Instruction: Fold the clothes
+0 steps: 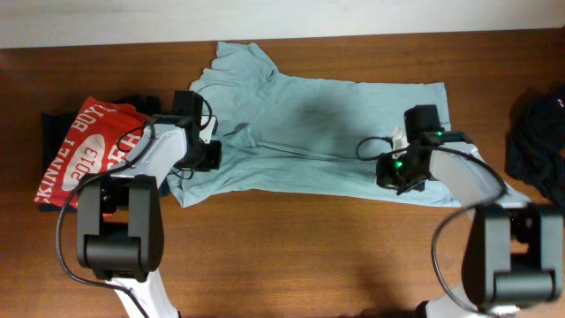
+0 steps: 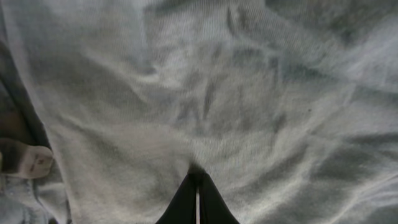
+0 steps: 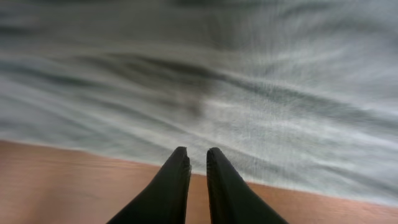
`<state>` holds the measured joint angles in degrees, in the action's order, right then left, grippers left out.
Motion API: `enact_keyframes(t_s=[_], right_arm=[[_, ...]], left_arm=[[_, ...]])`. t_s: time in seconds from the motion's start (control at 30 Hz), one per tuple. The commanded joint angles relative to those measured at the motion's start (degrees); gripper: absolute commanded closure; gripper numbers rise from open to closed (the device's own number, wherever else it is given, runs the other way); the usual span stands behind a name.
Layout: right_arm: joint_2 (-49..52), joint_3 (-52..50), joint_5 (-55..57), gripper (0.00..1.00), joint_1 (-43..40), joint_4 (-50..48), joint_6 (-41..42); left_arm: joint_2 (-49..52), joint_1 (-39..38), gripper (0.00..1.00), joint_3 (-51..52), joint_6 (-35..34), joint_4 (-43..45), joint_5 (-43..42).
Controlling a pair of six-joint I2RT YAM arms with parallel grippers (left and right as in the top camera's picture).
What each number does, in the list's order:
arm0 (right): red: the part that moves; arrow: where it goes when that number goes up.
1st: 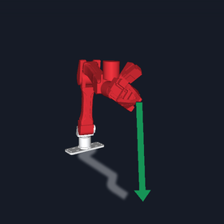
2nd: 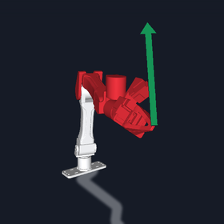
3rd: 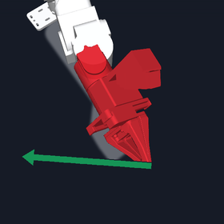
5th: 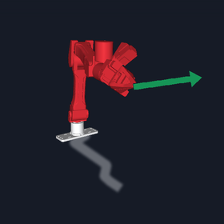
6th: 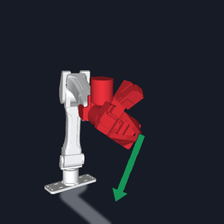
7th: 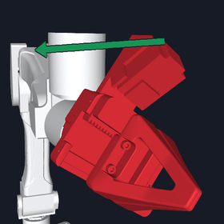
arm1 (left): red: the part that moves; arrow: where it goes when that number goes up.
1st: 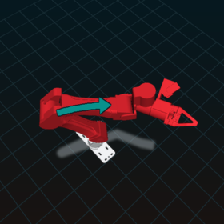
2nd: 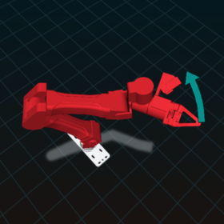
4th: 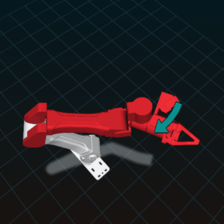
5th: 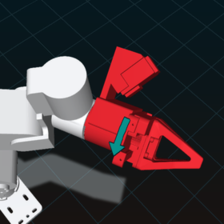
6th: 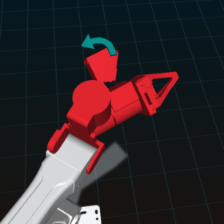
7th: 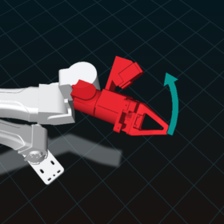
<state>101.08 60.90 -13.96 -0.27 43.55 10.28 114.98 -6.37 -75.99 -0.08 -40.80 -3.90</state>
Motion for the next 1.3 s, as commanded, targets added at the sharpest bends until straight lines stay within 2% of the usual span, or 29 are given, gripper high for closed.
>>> enact_keyframes(t_s=[0.0,0.17,0.33,0.5,0.83,0.97,1.0,1.03,1.1,1.13,1.17,1.27], right_arm=[[3.5,-0.5,-1.0,0.85,0.3,0.0,-0.5],[6.3,-0.6,1.4,0.91,0.3,-0.3,-0.1],[7.0,-0.8,15.0,0.95,0.3,2.2,5.3],[7.0,-0.8,24.5,0.96,0.3,6.1,7.9],[7.0,-0.8,24.2,0.94,0.3,6.4,8.5],[7.0,-0.8,23.5,0.94,0.3,6.4,8.4],[7.0,-0.8,23.5,0.94,0.3,6.3,8.4],[7.0,-0.8,23.5,0.94,0.3,6.1,8.4],[7.0,-0.8,23.5,0.94,0.3,6.1,8.4],[7.0,-0.8,23.5,0.94,0.3,6.0,8.4],[7.0,-0.8,23.5,0.94,0.3,5.9,8.4],[7.0,-0.8,23.5,0.94,0.3,5.7,8.4]], left_arm=[[0.0,0.1,0.95,0.6,-0.5,0.3,-0.6],[0.0,0.1,0.95,0.6,-0.5,0.8,-0.6],[0.0,0.1,0.95,0.6,-0.6,1.4,-0.3],[0.0,0.1,0.95,0.6,-0.5,2.7,4.2],[0.0,0.2,0.94,0.3,1.4,7.1,5.2],[-0.4,0.1,0.94,-1.3,1.4,3.3,1.6],[-0.7,0.0,0.91,-1.7,1.4,1.9,0.4],[-1.0,0.0,0.83,-1.9,1.2,0.9,0.0],[-1.5,0.0,0.57,-1.9,-0.4,-0.6,0.0],[-1.6,0.1,0.51,-1.9,-1.1,-1.2,0.0],[-1.6,0.1,0.48,-1.9,-1.8,-1.6,0.0],[-1.5,0.1,0.47,-1.9,-1.9,-1.6,0.0]])
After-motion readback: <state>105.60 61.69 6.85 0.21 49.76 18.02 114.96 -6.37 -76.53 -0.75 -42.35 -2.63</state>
